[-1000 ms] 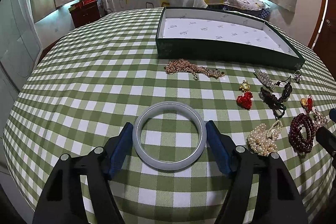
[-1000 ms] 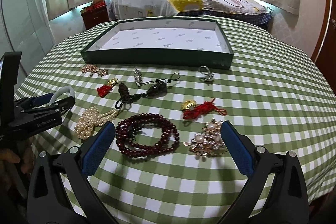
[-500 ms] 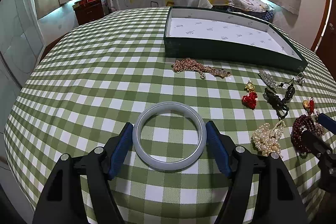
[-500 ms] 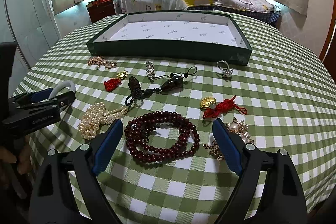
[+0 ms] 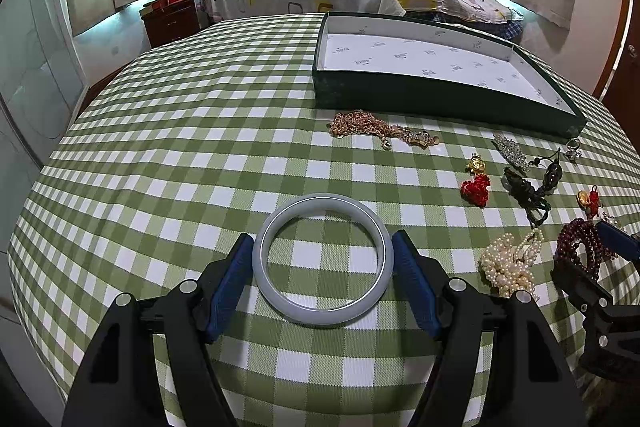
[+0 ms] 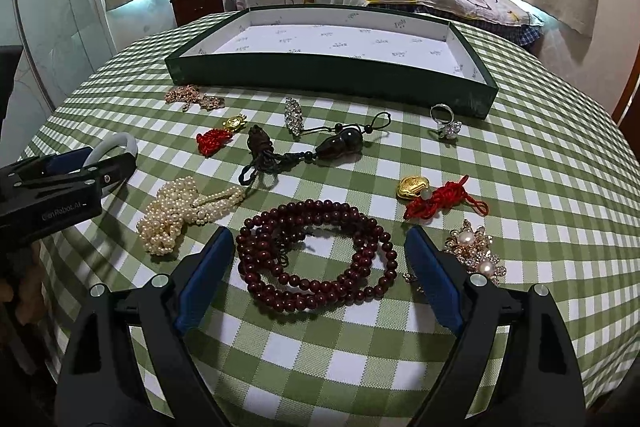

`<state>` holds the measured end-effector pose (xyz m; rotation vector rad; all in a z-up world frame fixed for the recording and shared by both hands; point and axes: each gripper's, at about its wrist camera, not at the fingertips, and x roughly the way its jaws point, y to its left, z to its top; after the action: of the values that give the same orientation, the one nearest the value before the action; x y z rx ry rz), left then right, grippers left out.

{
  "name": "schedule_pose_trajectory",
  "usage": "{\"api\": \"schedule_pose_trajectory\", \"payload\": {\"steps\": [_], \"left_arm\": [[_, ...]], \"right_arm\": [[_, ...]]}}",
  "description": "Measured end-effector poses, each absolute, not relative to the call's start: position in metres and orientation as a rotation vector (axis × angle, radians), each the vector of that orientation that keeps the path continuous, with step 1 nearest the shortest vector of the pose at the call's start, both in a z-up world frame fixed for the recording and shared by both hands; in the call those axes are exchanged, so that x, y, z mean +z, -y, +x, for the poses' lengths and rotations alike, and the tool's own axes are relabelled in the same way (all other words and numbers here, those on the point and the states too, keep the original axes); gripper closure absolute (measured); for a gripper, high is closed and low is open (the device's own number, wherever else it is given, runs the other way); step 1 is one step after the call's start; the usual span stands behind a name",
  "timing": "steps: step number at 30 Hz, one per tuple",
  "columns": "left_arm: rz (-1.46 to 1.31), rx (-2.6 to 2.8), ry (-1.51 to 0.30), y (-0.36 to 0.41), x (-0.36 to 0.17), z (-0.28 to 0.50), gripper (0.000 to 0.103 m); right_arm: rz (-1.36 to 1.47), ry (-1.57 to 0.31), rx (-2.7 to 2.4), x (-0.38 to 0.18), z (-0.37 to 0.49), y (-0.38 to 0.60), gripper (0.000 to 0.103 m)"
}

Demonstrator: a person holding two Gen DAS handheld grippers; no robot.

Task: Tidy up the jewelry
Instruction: 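Close the right tool on the dark red bead strand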

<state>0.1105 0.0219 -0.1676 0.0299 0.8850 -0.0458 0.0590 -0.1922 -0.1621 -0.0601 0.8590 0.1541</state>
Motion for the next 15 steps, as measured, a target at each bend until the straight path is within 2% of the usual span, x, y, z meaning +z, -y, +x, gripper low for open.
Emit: {"api": "schedule_pose_trajectory", "payload": {"steps": [4,8,13,15], "left_arm": [[0.03,-0.046,-0.884,-0.022,-0.168,0.11,0.035],[0.031,-0.046,-0.884,-0.022,-0.168,0.11,0.035],[0.031,-0.046,-0.883,-0.022,-0.168,0.11,0.034],[0.031,-0.045,-0.883,-0.022,-0.168,0.11,0.034]], "right_arm": [[-0.054,-0.847,0.138,-0.161,0.057,0.196,0.037],[-0.05,-0.838,0.127,-0.16,0.056,0.201,0.048],[-0.04,-0.829,0.136,-0.158,0.055,0.205,0.074],[-0.031,-0.827,0.139,-0.158,0.056,0.207,0.077]]}}
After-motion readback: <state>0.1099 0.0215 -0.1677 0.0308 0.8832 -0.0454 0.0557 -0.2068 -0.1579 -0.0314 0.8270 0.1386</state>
